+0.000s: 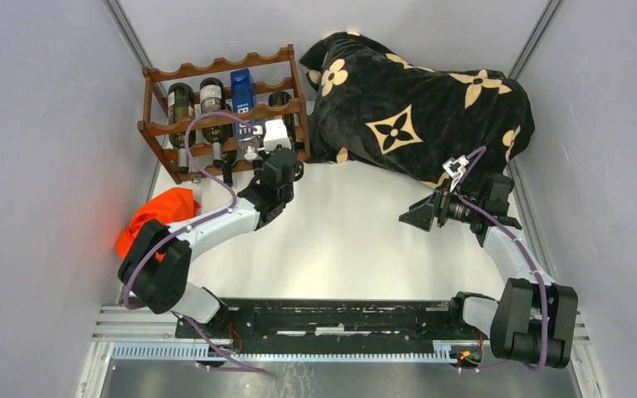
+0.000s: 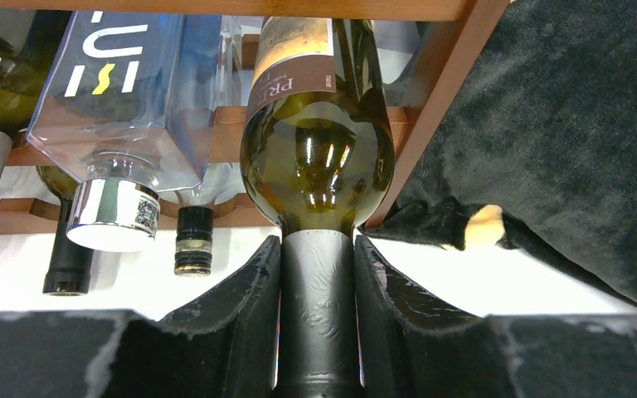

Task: Put the wine bottle on the wine rack
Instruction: Place the wine bottle in the wine rack.

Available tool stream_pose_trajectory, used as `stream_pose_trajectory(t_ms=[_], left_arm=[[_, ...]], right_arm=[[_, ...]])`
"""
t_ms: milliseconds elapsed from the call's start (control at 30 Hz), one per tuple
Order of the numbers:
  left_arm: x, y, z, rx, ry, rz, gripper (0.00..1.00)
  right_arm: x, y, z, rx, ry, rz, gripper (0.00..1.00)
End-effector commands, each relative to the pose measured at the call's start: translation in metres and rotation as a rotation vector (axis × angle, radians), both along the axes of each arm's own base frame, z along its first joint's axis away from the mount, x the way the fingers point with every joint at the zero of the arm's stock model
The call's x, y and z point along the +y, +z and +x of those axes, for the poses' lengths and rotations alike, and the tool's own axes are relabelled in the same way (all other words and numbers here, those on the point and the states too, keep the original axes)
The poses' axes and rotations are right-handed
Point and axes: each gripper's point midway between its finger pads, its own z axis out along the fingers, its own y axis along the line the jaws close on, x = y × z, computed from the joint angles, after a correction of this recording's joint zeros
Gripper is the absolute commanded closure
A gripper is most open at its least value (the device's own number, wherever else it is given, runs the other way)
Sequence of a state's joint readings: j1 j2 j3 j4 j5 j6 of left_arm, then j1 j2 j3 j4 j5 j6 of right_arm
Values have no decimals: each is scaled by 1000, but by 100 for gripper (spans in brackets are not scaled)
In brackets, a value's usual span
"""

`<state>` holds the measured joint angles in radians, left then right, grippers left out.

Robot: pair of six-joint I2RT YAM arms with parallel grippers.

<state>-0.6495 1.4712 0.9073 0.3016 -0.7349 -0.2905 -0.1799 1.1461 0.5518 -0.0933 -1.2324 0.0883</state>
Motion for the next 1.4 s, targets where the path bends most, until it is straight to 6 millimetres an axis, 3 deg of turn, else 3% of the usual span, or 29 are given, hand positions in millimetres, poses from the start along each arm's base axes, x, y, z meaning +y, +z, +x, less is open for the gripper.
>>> stream_pose_trajectory(t_ms=[0, 367, 733, 1367], left_arm=[[1, 10, 10, -74, 37, 24, 98], [-7, -16, 23, -57, 41, 46, 98], [-17, -27, 37, -39, 39, 73, 98], [0, -33, 75, -5, 38, 94, 98]], right_arm=[[-1, 23, 6, -98, 23, -3, 2], [0, 23, 5, -97, 31, 0, 2], [0, 24, 4, -95, 37, 2, 2], [0, 24, 4, -94, 43, 6, 2]])
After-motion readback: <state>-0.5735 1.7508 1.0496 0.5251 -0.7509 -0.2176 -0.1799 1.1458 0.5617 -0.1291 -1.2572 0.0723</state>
